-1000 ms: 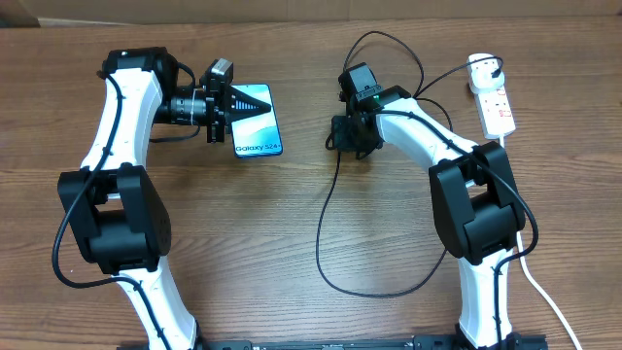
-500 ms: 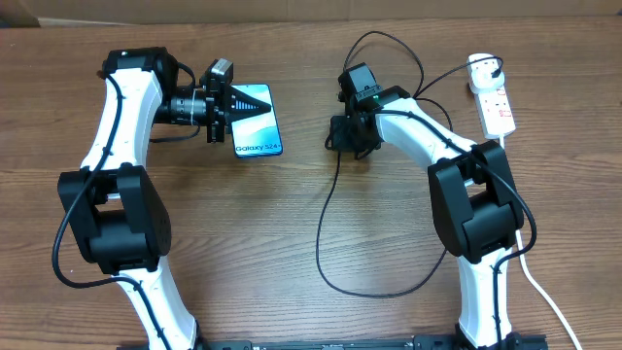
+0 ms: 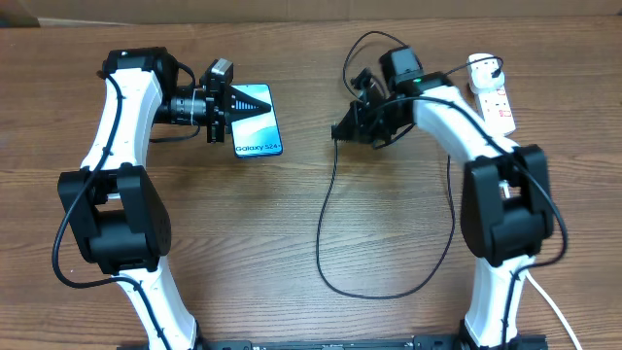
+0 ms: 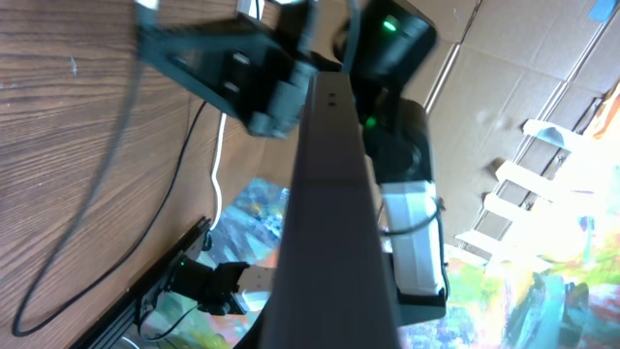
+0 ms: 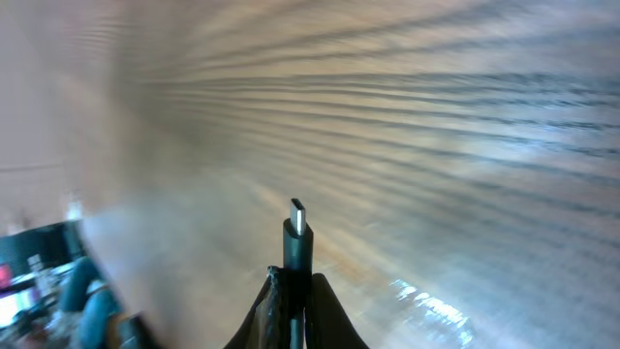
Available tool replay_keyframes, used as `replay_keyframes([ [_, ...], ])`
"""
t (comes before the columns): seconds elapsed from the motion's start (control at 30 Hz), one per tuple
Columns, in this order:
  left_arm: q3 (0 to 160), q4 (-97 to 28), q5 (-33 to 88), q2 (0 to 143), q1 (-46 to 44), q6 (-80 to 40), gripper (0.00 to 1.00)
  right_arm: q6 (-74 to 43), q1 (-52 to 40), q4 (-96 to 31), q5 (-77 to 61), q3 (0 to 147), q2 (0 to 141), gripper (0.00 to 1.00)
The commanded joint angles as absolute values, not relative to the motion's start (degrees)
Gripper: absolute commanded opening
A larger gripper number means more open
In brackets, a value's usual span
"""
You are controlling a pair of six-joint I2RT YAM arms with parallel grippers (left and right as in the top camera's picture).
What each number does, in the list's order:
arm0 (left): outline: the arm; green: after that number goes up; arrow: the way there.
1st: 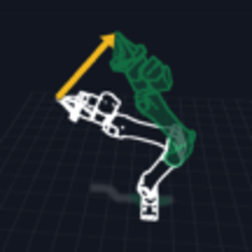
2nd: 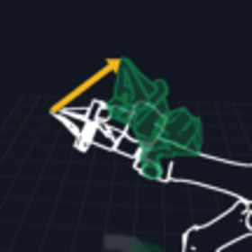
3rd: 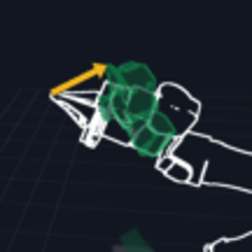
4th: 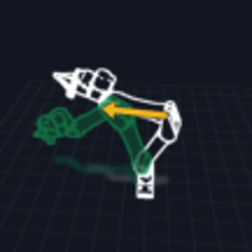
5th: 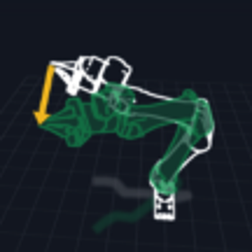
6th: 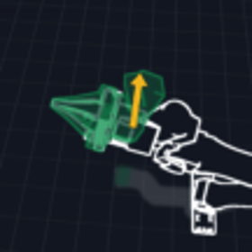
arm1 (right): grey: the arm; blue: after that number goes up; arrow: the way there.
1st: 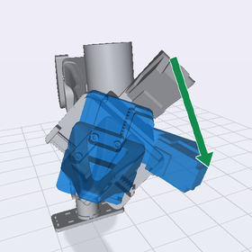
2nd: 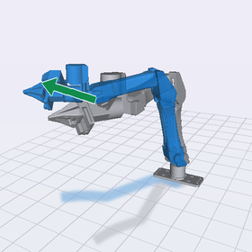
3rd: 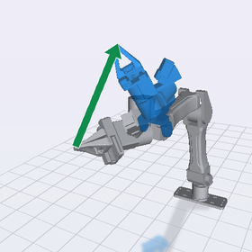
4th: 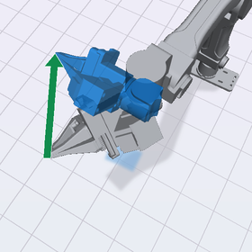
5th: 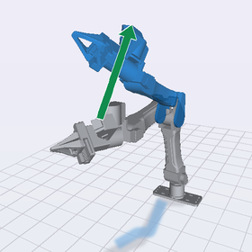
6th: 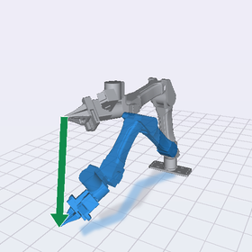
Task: Plug charger to phone and switch on socket
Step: 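Lift the connector with the right gripper toward the phone's bottom port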
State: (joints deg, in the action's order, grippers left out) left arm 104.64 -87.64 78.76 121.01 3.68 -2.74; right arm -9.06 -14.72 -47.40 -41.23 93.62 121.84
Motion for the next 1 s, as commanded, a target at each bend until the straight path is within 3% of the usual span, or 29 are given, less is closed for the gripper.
replay_keyframes([
  [0.0,105.5,-87.0,80.3,118.8,3.3,-1.3,0.04,-4.0,-14.8,-49.1,-51.1,93.5,117.8,0.04],
  [0.3,105.5,-84.5,80.3,118.8,3.3,-1.2,0.04,2.3,-14.8,-54.7,-60.7,93.5,116.0,0.04],
  [0.63,105.5,-75.3,80.3,118.8,3.3,-1.3,0.04,3.9,-14.8,-62.5,-62.1,93.5,106.1,0.04],
  [0.97,105.5,-68.2,81.1,118.8,3.3,-2.4,0.04,14.2,-18.1,-74.1,-70.8,93.5,105.4,0.04],
])
